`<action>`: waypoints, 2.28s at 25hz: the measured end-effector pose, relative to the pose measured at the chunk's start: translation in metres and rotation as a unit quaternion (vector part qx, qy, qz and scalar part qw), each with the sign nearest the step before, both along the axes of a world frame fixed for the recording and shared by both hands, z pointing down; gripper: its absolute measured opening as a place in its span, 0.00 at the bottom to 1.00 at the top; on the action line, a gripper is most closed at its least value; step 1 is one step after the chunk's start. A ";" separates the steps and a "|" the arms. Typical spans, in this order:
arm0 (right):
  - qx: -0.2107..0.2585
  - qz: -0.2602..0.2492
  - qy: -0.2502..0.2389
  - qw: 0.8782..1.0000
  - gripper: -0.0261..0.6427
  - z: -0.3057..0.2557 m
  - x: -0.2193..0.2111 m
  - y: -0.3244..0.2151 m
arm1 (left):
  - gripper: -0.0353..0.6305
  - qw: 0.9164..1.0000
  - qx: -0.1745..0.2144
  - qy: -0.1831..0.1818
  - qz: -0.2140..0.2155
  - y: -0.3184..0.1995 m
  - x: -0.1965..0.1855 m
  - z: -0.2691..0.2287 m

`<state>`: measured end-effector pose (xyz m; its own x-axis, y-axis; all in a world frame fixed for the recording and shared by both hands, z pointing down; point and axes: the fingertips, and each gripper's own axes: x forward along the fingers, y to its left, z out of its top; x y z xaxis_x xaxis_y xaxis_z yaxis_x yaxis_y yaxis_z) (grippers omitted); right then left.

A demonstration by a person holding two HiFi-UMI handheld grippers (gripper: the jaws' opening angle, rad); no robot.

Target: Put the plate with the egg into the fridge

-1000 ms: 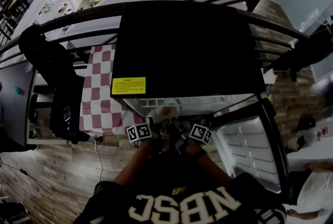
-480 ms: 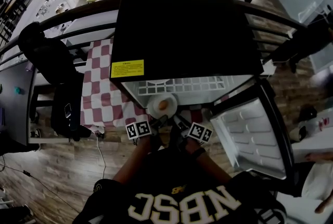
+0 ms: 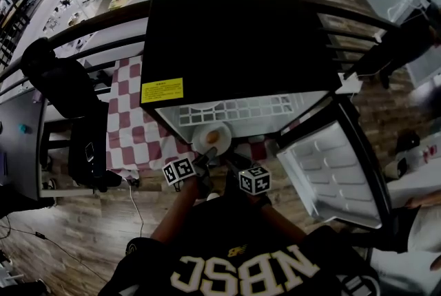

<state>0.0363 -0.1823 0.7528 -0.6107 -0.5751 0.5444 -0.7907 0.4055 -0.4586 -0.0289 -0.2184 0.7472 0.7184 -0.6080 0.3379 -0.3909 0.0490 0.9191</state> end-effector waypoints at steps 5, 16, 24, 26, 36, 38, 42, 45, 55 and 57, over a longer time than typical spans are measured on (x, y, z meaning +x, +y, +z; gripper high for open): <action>0.001 -0.005 -0.049 0.999 0.25 -0.003 -0.015 -0.001 | 0.44 1.000 -0.003 0.005 0.002 -0.001 0.000 0.002; -0.130 0.095 -0.288 0.944 0.23 0.006 -0.034 -0.004 | 0.44 1.000 -0.004 0.012 0.014 -0.002 0.005 0.002; -0.174 0.148 -0.371 0.900 0.13 0.006 -0.041 -0.022 | 0.44 0.999 -0.006 0.022 0.024 -0.004 0.010 0.000; -0.186 0.162 -0.387 0.889 0.12 0.007 -0.040 -0.023 | 0.44 0.999 -0.007 0.024 0.026 -0.005 0.010 0.001; -0.183 0.189 -0.400 0.878 0.09 0.003 -0.040 -0.044 | 0.44 0.999 -0.002 0.029 0.037 -0.006 0.009 -0.002; -0.182 0.202 -0.400 0.875 0.09 0.005 -0.037 -0.051 | 0.44 0.999 -0.001 0.029 0.039 -0.005 0.009 -0.003; -0.179 0.214 -0.399 0.873 0.09 0.007 -0.036 -0.064 | 0.44 0.999 -0.004 0.028 0.031 -0.001 0.002 -0.001; -0.178 0.224 -0.398 0.872 0.09 0.007 -0.036 -0.075 | 0.44 0.999 -0.006 0.028 0.021 0.001 -0.006 -0.001; -0.167 0.231 -0.353 0.891 0.09 0.004 -0.036 -0.115 | 0.44 0.999 -0.016 0.034 -0.036 0.008 -0.039 0.000; -0.164 0.235 -0.343 0.894 0.09 0.005 -0.034 -0.122 | 0.44 0.998 -0.017 0.039 -0.048 0.008 -0.045 0.000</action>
<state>0.0022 -0.3045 0.7576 -0.5979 -0.7347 0.3205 -0.3247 -0.1436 -0.9349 -0.0738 -0.2101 0.7468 0.6817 -0.6650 0.3050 -0.3111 0.1139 0.9435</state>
